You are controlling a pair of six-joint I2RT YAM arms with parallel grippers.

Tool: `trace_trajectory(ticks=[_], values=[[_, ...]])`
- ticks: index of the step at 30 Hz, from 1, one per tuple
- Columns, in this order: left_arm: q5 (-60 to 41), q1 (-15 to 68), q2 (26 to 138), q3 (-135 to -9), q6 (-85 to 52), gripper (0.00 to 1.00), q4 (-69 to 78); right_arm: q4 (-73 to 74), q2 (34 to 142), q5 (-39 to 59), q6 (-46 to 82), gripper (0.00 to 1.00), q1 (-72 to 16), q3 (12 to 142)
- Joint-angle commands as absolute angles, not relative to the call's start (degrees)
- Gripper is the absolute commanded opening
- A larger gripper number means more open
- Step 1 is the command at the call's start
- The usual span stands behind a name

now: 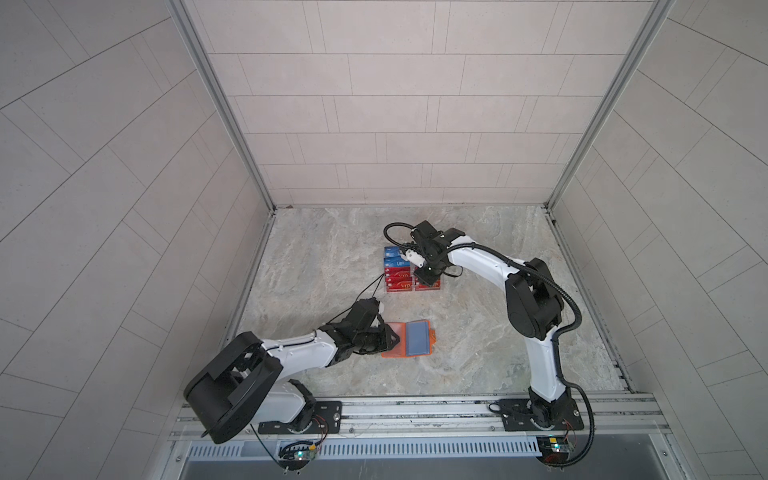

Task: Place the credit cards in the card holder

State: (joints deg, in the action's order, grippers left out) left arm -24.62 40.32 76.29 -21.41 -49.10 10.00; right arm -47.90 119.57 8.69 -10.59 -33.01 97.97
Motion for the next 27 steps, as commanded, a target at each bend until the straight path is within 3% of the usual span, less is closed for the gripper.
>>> trace_trajectory(ticks=[1, 27], values=[[-24.1, 40.5, 77.0, -20.6, -48.7, 0.32, 7.9, -48.8, 120.5, 8.2, -12.4, 0.36, -33.6, 96.8], [-24.4, 40.5, 76.5, -20.5, -48.3, 0.34, 7.6, -46.6, 117.4, 5.9, -14.6, 0.42, -33.8, 98.6]])
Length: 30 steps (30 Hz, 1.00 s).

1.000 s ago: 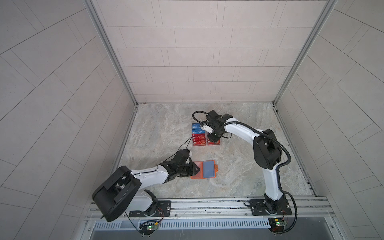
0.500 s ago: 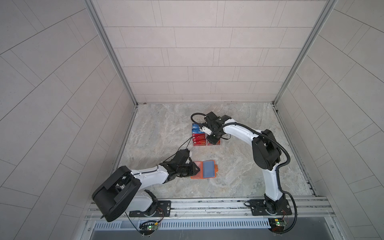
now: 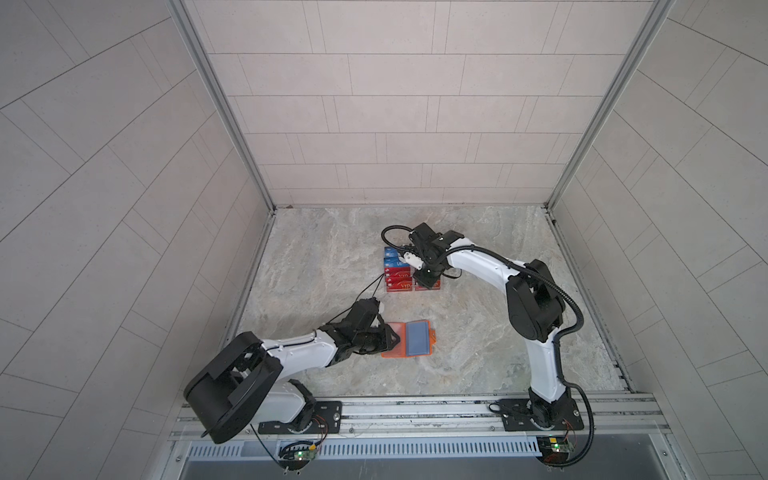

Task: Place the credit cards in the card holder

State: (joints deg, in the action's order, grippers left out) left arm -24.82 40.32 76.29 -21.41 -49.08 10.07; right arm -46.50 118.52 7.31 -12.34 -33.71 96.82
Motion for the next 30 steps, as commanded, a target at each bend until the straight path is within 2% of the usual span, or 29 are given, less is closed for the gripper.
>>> trace_trajectory(ticks=[1, 26, 30], values=[[-24.7, 40.5, 76.7, -20.4, -48.3, 0.34, 7.8, -47.0, 117.9, 5.9, -14.6, 0.41, -33.8, 99.1], [-25.8, 40.6, 77.5, -20.9, -47.6, 0.37, 8.2, -47.8, 122.4, 5.1, -15.8, 0.42, -34.0, 99.4], [-25.5, 40.5, 77.7, -21.0, -47.5, 0.36, 7.9, -47.8, 122.3, 4.4, -15.8, 0.38, -34.2, 98.9]])
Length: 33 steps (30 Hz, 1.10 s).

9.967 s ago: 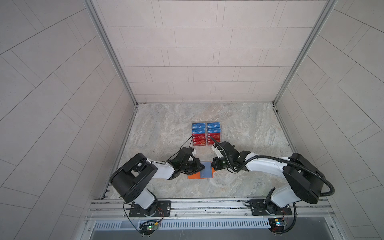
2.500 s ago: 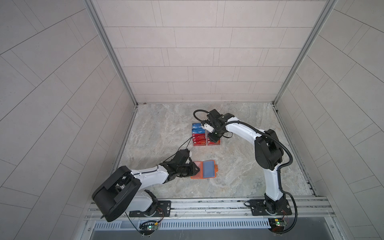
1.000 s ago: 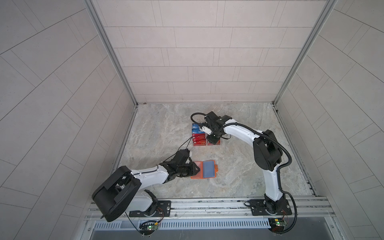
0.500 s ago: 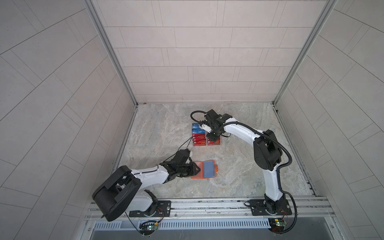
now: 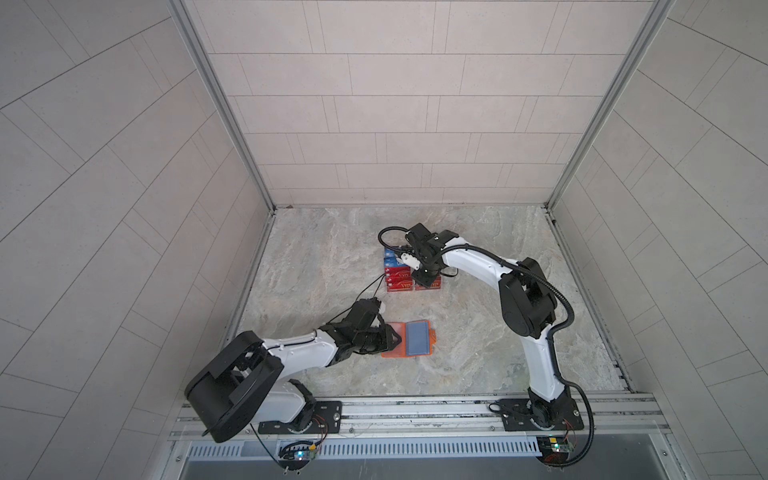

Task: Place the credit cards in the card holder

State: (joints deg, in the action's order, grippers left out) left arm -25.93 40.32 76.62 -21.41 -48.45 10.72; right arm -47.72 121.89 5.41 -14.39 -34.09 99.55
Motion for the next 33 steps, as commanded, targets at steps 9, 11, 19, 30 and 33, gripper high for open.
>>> trace_trajectory(ticks=[9, 11, 19, 30, 33], values=[[-25.6, 40.5, 77.6, -21.3, -47.1, 0.37, 7.1, -48.2, 119.8, 3.5, -16.0, 0.27, -34.9, 98.1], [-25.4, 40.5, 77.7, -21.4, -47.1, 0.37, 6.9, -49.1, 120.4, 4.1, -16.2, 0.23, -34.9, 98.7], [-25.5, 40.5, 77.4, -21.2, -46.9, 0.37, 6.2, -51.9, 122.9, 4.0, -17.3, 0.2, -35.1, 101.3], [-25.5, 40.5, 76.5, -21.6, -46.5, 0.38, 5.2, -55.6, 124.8, 4.0, -18.6, 0.14, -35.3, 105.9], [-25.6, 40.5, 76.3, -22.1, -46.1, 0.38, 4.3, -55.3, 124.0, 3.0, -18.8, 0.09, -35.3, 106.0]])
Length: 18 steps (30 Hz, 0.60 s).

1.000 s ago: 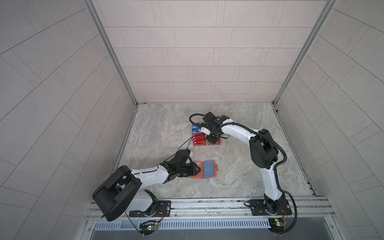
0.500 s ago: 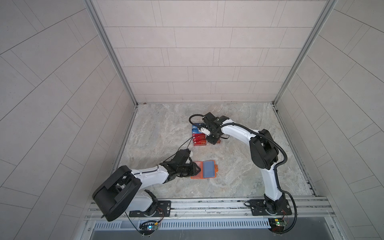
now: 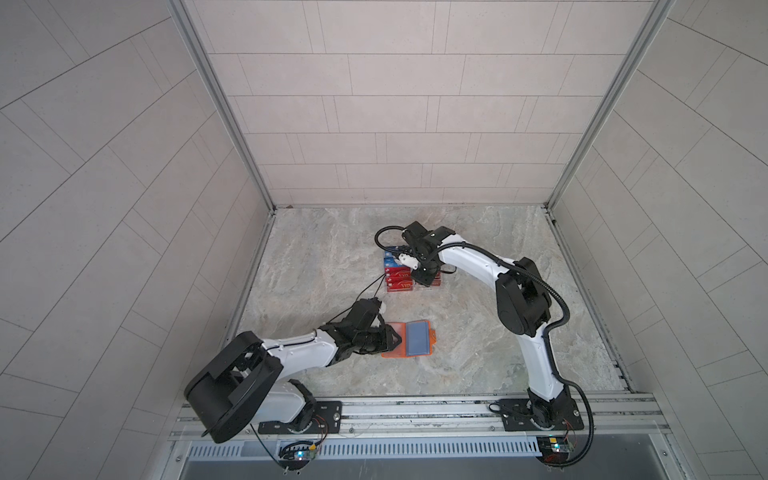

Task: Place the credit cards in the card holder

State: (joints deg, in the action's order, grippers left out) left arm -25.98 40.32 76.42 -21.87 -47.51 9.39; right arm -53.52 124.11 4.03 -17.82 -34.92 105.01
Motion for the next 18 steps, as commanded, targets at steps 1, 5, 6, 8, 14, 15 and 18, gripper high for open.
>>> trace_trajectory(ticks=[1, 5, 6, 8, 14, 15, 18], values=[[-25.5, 40.5, 76.1, -22.4, -45.9, 0.38, 3.8, -55.3, 123.6, 3.0, -18.9, 0.05, -35.2, 106.1], [-25.4, 40.5, 75.5, -22.9, -46.0, 0.38, 3.4, -55.4, 121.2, 4.0, -18.4, 0.0, -35.3, 106.3], [-25.5, 40.6, 75.4, -23.0, -46.1, 0.38, 3.3, -55.6, 120.6, 4.6, -18.0, 0.0, -35.5, 106.3], [-25.4, 40.5, 75.1, -23.1, -46.1, 0.38, 3.1, -55.3, 119.6, 4.7, -17.4, 0.0, -35.9, 105.9], [-25.2, 40.5, 74.6, -24.2, -44.9, 0.38, 1.9, -53.8, 115.6, 4.4, -16.2, 0.0, -36.5, 103.5], [-25.1, 40.5, 74.4, -24.2, -44.7, 0.38, 1.7, -53.5, 114.8, 4.3, -15.6, 0.0, -36.5, 103.1], [-24.7, 40.5, 73.9, -24.2, -44.1, 0.38, 1.2, -52.6, 112.4, 5.8, -13.1, 0.0, -36.3, 102.2]])
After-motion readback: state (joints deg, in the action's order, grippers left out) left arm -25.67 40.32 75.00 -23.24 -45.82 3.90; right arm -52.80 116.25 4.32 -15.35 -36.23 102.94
